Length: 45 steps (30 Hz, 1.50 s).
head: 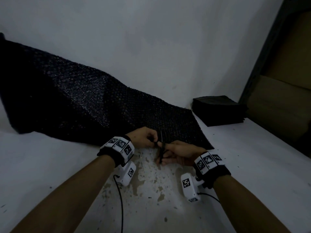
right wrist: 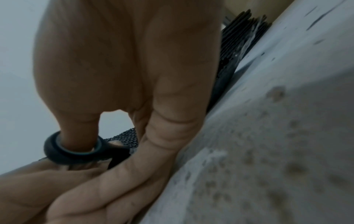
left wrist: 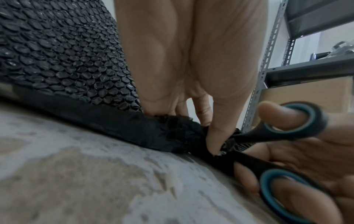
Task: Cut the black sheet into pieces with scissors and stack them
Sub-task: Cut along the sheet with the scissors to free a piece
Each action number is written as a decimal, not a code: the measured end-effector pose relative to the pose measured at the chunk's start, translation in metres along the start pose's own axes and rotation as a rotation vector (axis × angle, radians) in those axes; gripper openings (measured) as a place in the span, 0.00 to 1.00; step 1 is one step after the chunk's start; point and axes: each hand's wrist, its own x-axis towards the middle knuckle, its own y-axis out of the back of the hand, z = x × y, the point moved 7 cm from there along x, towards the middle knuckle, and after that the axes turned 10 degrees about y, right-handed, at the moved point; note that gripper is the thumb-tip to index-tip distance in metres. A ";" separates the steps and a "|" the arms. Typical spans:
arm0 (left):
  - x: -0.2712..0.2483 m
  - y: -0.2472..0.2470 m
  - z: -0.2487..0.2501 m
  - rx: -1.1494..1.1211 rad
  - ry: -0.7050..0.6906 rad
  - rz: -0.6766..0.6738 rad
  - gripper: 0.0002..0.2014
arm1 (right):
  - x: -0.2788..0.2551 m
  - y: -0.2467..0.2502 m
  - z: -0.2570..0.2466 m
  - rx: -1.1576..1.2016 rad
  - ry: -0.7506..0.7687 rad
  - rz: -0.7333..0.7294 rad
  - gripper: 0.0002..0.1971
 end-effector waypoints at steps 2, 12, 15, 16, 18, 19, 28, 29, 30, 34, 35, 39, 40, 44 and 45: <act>0.001 0.000 -0.002 -0.003 -0.008 0.005 0.04 | 0.004 0.000 0.000 -0.009 -0.003 0.007 0.24; 0.000 0.004 -0.004 0.005 -0.007 0.002 0.04 | 0.011 0.004 0.007 -0.021 0.055 0.013 0.12; -0.001 0.005 -0.005 -0.029 0.009 -0.004 0.04 | 0.010 0.006 0.006 -0.037 0.051 0.033 0.12; -0.002 0.005 -0.004 -0.043 0.009 -0.005 0.04 | 0.009 0.005 0.004 -0.051 0.051 0.032 0.14; -0.003 0.005 -0.004 -0.067 0.010 -0.007 0.05 | 0.010 0.002 0.001 -0.069 0.047 0.016 0.18; -0.002 0.004 -0.005 -0.081 0.013 -0.007 0.05 | 0.010 0.002 0.000 -0.061 0.038 0.011 0.20; -0.006 0.005 -0.008 -0.172 0.058 0.005 0.09 | 0.027 0.013 -0.004 -0.050 0.011 0.044 0.26; -0.006 0.005 -0.008 -0.176 0.061 0.010 0.10 | 0.029 0.014 -0.005 -0.047 0.018 0.049 0.26; -0.006 0.006 -0.008 -0.178 0.063 0.014 0.11 | 0.031 0.015 -0.005 -0.040 0.027 0.054 0.25; -0.009 0.005 -0.010 -0.242 0.065 -0.007 0.08 | 0.033 0.018 -0.003 -0.052 0.059 0.048 0.14; -0.010 0.005 -0.011 -0.262 0.076 -0.012 0.07 | 0.033 0.019 -0.002 -0.066 0.066 0.037 0.15; -0.011 0.011 -0.008 -0.362 0.149 0.045 0.04 | 0.030 0.020 0.000 -0.086 0.078 0.010 0.16; -0.011 0.014 -0.008 -0.400 0.196 0.068 0.05 | 0.030 0.020 0.000 -0.097 0.079 0.007 0.16; -0.002 0.032 -0.010 -0.362 0.381 0.171 0.13 | 0.032 0.019 -0.001 -0.106 0.067 0.000 0.15; 0.001 0.039 -0.008 -0.210 0.357 0.208 0.14 | 0.032 0.019 -0.001 -0.104 0.064 0.002 0.15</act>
